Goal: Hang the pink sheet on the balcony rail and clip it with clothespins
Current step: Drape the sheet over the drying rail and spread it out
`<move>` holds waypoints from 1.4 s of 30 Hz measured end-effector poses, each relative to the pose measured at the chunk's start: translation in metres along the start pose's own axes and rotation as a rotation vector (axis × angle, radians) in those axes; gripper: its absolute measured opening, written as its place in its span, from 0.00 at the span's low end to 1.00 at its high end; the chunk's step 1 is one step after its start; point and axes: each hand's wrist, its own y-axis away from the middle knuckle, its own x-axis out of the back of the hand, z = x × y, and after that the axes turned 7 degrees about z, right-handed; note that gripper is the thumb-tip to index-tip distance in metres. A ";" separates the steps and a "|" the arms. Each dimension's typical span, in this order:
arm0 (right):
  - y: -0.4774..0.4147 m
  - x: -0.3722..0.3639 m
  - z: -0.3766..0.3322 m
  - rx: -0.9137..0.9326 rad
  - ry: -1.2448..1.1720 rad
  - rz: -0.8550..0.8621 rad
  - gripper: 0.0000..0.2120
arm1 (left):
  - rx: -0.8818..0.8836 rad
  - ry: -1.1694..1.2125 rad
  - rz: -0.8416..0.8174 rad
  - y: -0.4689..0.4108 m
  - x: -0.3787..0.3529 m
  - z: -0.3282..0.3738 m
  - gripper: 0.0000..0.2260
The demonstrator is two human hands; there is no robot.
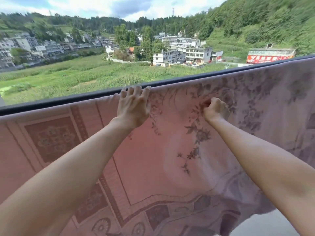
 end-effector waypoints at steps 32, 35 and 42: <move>-0.204 -0.024 0.079 0.753 -0.131 0.476 0.09 | -0.160 0.140 0.240 -0.109 -0.105 0.076 0.15; -0.185 -0.035 0.095 0.801 -0.193 0.520 0.06 | -0.092 0.132 0.141 -0.138 -0.112 0.089 0.14; -0.209 -0.033 0.132 0.695 -0.024 0.266 0.11 | -0.220 0.206 0.037 -0.195 -0.137 0.158 0.15</move>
